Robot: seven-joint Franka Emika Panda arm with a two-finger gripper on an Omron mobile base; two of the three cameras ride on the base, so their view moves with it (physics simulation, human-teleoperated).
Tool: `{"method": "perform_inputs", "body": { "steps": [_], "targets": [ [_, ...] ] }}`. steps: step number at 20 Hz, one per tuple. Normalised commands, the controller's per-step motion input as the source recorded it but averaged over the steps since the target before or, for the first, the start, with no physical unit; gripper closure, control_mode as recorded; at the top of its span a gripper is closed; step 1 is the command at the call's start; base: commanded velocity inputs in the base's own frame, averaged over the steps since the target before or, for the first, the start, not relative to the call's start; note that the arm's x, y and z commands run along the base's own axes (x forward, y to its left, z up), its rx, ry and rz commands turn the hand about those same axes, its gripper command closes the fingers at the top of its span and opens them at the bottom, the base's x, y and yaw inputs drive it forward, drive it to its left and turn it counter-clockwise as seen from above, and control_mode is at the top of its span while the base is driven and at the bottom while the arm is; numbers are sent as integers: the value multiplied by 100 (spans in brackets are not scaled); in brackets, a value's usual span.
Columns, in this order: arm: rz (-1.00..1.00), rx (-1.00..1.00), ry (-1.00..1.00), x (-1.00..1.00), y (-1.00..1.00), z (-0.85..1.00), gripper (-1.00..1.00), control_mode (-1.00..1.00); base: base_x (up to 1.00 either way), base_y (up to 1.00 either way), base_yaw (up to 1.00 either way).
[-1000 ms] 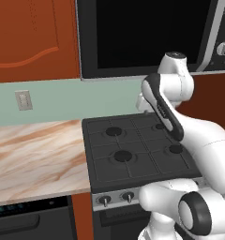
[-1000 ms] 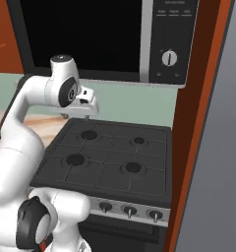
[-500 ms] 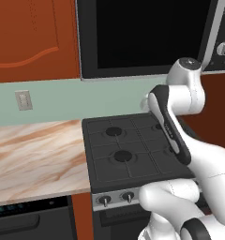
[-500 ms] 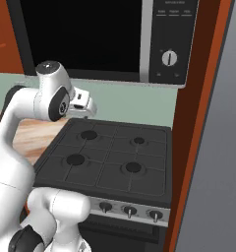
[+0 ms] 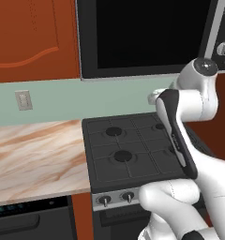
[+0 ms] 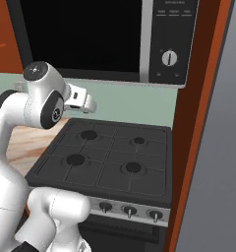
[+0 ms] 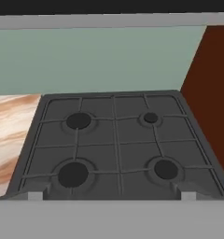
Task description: Retrieve the reheated potato from the microwave, then place the potato, cheese, and condiment on the cutting board.
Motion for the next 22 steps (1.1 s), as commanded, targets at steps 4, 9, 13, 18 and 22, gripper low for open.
{"method": "perform_inputs", "body": {
  "steps": [4, 9, 13, 18, 22],
  "targets": [
    [-5, 0, -15, -23, -17, 40, -100, -100, 0, 0, 0],
    [-2, 0, -21, -25, -22, 35, -100, -100, 0, 0, 0],
    [-1, 0, -10, -20, -29, 37, -100, -100, 0, 0, 0],
    [0, 0, -4, -20, -35, 37, -100, -100, 0, 0, 0],
    [0, 0, -3, -23, -31, 39, -100, -100, 0, 0, 0]
  ]
}}
